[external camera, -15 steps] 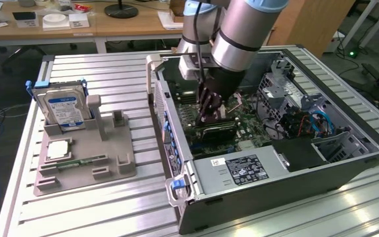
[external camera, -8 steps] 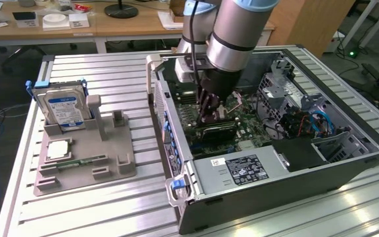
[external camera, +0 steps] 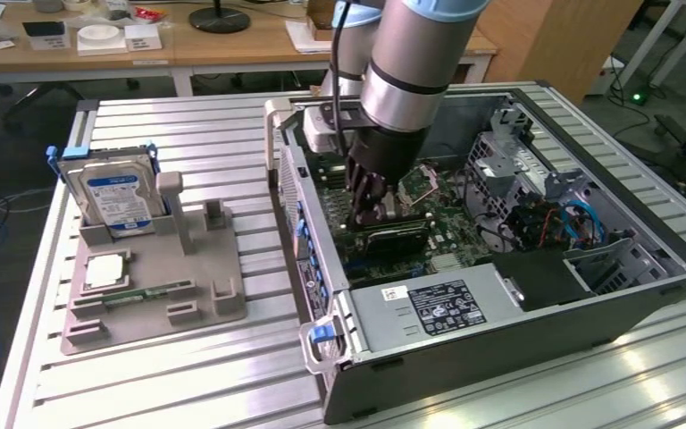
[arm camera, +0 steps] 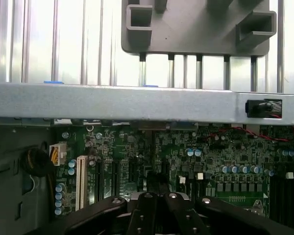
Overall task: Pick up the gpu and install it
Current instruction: 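Press down on the gpu until it lock into place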
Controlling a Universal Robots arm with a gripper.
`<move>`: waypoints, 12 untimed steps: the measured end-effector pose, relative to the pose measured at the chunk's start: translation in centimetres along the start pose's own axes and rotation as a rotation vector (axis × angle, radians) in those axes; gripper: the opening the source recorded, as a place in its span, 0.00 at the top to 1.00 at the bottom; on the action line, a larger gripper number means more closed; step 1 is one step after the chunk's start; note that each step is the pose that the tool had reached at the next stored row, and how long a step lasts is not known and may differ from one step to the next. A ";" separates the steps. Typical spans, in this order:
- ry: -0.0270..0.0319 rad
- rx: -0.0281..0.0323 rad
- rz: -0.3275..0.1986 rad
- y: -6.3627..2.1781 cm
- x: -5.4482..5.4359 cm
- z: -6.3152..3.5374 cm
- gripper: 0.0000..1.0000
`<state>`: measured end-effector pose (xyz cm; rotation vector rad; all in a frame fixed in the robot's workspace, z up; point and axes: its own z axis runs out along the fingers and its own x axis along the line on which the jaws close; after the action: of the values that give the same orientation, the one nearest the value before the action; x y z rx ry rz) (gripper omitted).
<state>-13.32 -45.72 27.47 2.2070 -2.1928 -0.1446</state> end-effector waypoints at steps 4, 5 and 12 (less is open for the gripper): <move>0.0003 0.0000 0.000 0.43 0.0 0.15 0.90; 0.0002 0.0000 0.000 0.56 0.0 0.23 0.90; 0.0003 -0.0001 0.000 0.57 0.1 1.08 0.90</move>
<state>-13.98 -45.72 26.44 2.2067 -2.1927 -0.1443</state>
